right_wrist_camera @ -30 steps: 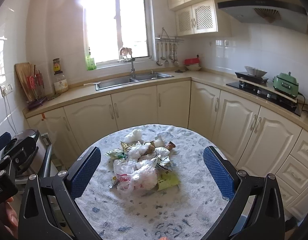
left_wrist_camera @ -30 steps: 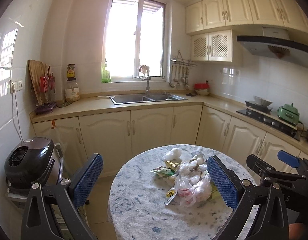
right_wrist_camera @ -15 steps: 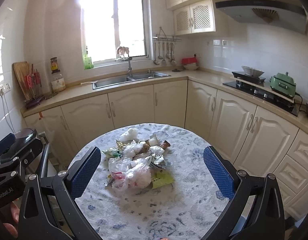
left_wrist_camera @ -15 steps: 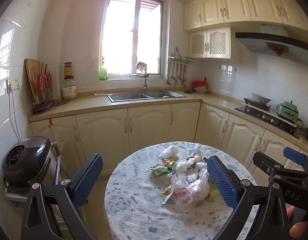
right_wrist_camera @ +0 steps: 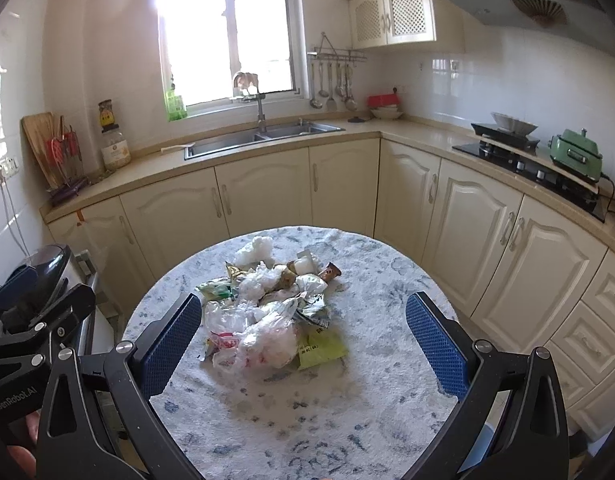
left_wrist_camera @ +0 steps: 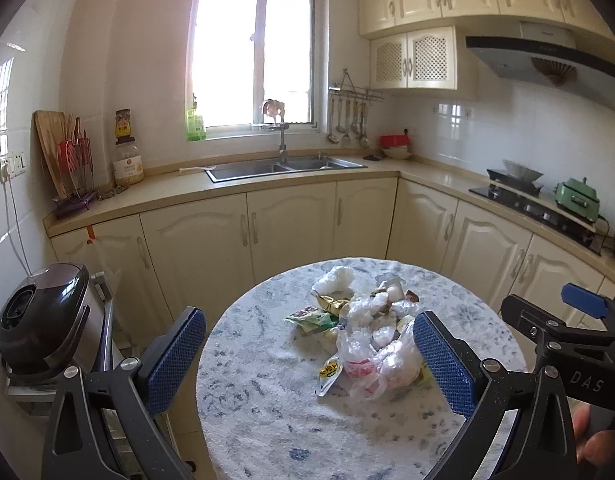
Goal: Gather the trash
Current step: 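Grasp a clear plastic bag with the right tool while the left tool grasps a white snack wrapper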
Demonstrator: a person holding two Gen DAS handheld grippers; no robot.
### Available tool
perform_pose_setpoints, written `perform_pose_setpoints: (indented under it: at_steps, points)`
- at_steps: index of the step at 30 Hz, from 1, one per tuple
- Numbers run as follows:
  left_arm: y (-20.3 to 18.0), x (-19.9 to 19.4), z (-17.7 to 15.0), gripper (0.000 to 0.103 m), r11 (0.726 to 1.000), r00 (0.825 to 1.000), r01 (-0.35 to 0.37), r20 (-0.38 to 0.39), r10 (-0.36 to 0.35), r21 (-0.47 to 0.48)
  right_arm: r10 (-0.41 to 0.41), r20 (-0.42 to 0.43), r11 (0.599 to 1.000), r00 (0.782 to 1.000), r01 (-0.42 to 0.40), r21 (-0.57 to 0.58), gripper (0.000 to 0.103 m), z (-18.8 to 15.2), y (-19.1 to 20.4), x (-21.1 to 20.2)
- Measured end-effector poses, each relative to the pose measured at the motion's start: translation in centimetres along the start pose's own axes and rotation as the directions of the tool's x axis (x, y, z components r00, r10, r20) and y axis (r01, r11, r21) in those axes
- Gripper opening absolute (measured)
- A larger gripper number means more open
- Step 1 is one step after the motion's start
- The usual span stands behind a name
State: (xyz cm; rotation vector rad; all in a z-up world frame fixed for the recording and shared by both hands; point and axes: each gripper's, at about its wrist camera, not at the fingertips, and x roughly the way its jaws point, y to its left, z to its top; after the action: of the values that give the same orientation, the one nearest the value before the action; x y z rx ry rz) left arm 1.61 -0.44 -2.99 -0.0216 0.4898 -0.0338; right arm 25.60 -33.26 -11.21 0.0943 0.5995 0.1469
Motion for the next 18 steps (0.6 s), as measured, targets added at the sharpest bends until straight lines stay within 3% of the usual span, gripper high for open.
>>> perform_pose_setpoints:
  at_steps: [5, 12, 18]
  points:
    - [-0.1, 4.2, -0.1, 0.102, 1.000, 0.997, -0.013, -0.080, 0.014, 0.011, -0.001, -0.107, 1.000, 0.994, 0.003, 0.012, 0.103, -1.6, -1.2, 4.8]
    - [-0.1, 10.4, -0.3, 0.102, 1.000, 0.980, 0.000, -0.199, 0.001, 0.008, 0.029, -0.252, 0.999, 0.967, -0.022, 0.034, 0.103, -4.2, -2.3, 10.5]
    - [0.2, 14.3, -1.5, 0.102, 1.000, 0.963, 0.001, -0.268, 0.001, 0.009, 0.052, -0.318, 0.998, 0.947, -0.043, 0.036, 0.102, -5.2, -1.5, 13.6]
